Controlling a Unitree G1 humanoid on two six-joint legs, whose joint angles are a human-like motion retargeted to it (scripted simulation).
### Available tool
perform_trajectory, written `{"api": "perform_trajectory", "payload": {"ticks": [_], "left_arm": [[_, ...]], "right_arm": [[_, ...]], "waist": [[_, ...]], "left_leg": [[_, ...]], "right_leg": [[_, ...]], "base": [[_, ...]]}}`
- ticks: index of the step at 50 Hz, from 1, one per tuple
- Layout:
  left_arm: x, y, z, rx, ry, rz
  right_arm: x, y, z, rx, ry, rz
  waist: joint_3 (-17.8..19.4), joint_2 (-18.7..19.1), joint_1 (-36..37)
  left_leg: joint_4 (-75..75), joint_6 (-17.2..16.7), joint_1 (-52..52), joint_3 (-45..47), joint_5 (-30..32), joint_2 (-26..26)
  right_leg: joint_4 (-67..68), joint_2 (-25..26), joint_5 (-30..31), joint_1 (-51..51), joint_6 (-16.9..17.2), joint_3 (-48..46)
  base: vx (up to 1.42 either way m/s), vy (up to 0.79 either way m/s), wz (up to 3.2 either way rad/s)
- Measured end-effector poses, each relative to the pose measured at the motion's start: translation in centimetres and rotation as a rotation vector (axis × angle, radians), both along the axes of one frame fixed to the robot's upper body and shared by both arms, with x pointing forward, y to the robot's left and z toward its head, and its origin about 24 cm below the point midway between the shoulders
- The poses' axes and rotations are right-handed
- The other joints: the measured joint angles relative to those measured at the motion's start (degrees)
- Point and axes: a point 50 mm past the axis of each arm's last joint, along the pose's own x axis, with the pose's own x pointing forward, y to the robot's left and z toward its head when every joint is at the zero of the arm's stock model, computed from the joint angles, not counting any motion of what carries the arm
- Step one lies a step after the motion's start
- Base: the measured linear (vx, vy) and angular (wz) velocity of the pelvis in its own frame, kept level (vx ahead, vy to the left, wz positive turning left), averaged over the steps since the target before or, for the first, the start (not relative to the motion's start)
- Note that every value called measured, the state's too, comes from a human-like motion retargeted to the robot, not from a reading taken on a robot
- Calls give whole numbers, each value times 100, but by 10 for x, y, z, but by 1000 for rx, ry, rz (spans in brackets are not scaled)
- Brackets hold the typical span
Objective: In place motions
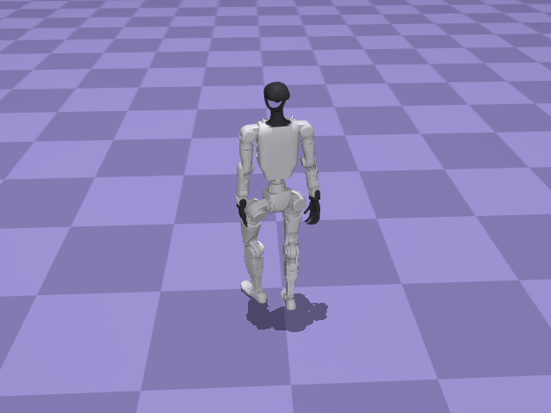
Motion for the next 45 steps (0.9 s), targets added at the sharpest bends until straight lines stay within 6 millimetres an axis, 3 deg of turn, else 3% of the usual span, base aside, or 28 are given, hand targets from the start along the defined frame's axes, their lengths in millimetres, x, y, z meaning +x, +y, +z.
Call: {"api": "perform_trajectory", "payload": {"ticks": [5, 8, 17, 23, 27, 30, 33, 35, 37, 42, 45], "left_arm": [[10, -5, 0, 0, -64, 135], [7, -8, 0, 2, -66, 226], [-44, -5, 1, 11, 116, 312], [-79, -8, 5, 13, 242, 326], [-84, -12, 6, 14, 264, 332], [-82, -15, 5, 16, 251, 323], [-69, -9, 3, 23, 207, 297], [-62, -7, 2, 22, 183, 274], [-49, -5, 1, 11, 157, 251], [2, 10, 1, 37, 0, 154], [18, 20, 3, 48, -63, 115]], "right_arm": [[-1, -6, 1, -14, 1, -19], [-2, -7, 1, -26, 7, -12], [5, 6, -1, 20, -23, 16], [10, 14, -3, 55, -49, 19], [7, 13, -3, 54, -45, 12], [-3, 10, -2, 36, -19, 1], [-7, 5, -1, 15, 13, -12], [-12, 1, 1, -2, 37, -18], [-12, 1, 1, -19, 47, -23], [2, 7, -1, -5, -21, -79], [8, 13, -2, 33, -23, -28]], "waist": [[472, -18, 437], [609, -80, 606], [762, -84, 657], [515, 29, 342], [133, 70, 167], [-133, -37, 164], [-320, 89, 213], [-535, 240, 26], [-722, 405, -394], [-431, 250, -218], [-490, 191, -220]], "left_leg": [[-889, 29, -669, -448, 83, -246], [-1141, 87, -1086, -472, 125, -335], [-1324, -10, -1236, -294, 246, -338], [-687, -117, -409, -408, 441, -190], [48, -89, 168, -693, 527, -238], [223, -45, 841, -394, 651, -231], [-251, -165, 1331, -68, -169, -116], [-854, 69, 1406, -266, -259, -285], [-1137, -12, 1249, -695, -29, -296], [-1511, 63, 1421, -657, 152, -427], [-1417, 102, 1255, -635, 110, -448]], "right_leg": [[-45, 73, 42, 351, -178, 158], [-118, 39, 102, 457, -288, 192], [-110, 29, 72, 568, -320, 141], [-71, 27, -2, 452, -224, -38], [-39, -125, -16, 172, -137, -137], [-69, -353, 20, 55, -52, -86], [-14, -262, -6, -122, 0, -56], [-36, -225, -24, -215, 69, -251], [-50, -266, -38, -335, 118, -644], [30, -348, 32, -329, 197, -570], [69, -404, 79, -466, 220, -535]], "base": [[-5, 7, -35], [-1, 1, -7], [2, -2, 7], [13, -2, 30], [17, -7, 28], [23, -13, 2], [26, -16, -3], [25, -18, 83], [12, -19, 133], [6, -21, -2], [10, -21, 0]]}}
